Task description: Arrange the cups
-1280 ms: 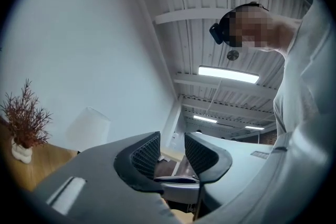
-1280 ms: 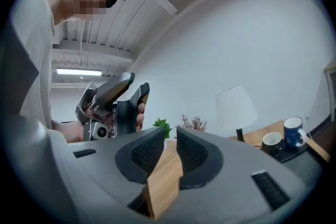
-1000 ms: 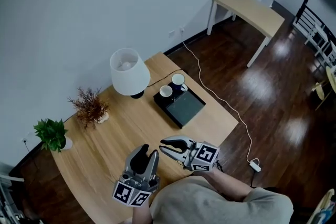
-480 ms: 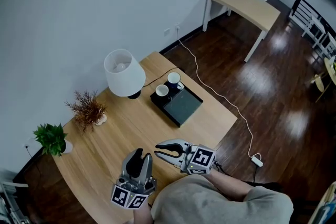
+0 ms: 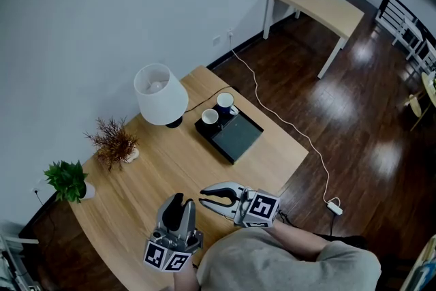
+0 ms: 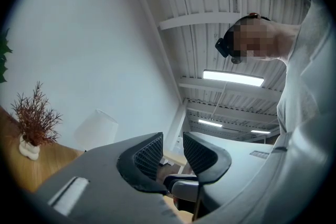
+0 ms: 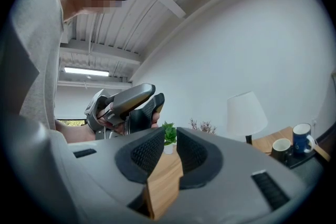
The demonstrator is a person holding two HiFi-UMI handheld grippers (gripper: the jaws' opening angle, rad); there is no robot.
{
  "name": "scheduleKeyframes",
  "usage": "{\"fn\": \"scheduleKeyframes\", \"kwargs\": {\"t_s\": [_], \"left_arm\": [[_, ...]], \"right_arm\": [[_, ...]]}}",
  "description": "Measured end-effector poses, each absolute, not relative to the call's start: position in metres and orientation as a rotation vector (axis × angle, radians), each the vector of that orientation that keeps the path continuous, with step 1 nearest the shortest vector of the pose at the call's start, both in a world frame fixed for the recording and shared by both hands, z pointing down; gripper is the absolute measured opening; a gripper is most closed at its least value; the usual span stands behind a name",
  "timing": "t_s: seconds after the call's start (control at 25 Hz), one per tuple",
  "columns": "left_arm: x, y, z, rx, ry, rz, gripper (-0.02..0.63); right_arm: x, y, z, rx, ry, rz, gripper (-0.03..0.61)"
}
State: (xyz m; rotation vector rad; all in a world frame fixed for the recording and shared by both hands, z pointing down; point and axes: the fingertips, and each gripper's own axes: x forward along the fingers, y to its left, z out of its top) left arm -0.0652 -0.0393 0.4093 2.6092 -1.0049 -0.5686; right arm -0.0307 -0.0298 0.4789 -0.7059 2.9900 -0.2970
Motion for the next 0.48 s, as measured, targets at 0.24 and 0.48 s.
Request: {"fn": "scheduleKeyframes", "kwargs": {"t_s": [0.24, 0.48], "left_arm": [[-0.0686, -0.0391, 0.4101, 2.597, -1.009, -0.579, 0.13], [-0.071, -0.0392, 0.4116, 2.589, -1.017, -0.58, 0.13]], "right_arm": [[-0.0303, -0.0296, 0.478, -0.71, 2.983, -0.298, 0.063], [-0.032, -0.0283, 0.4762, -0.697, 2.998, -0.291, 0.058]]}}
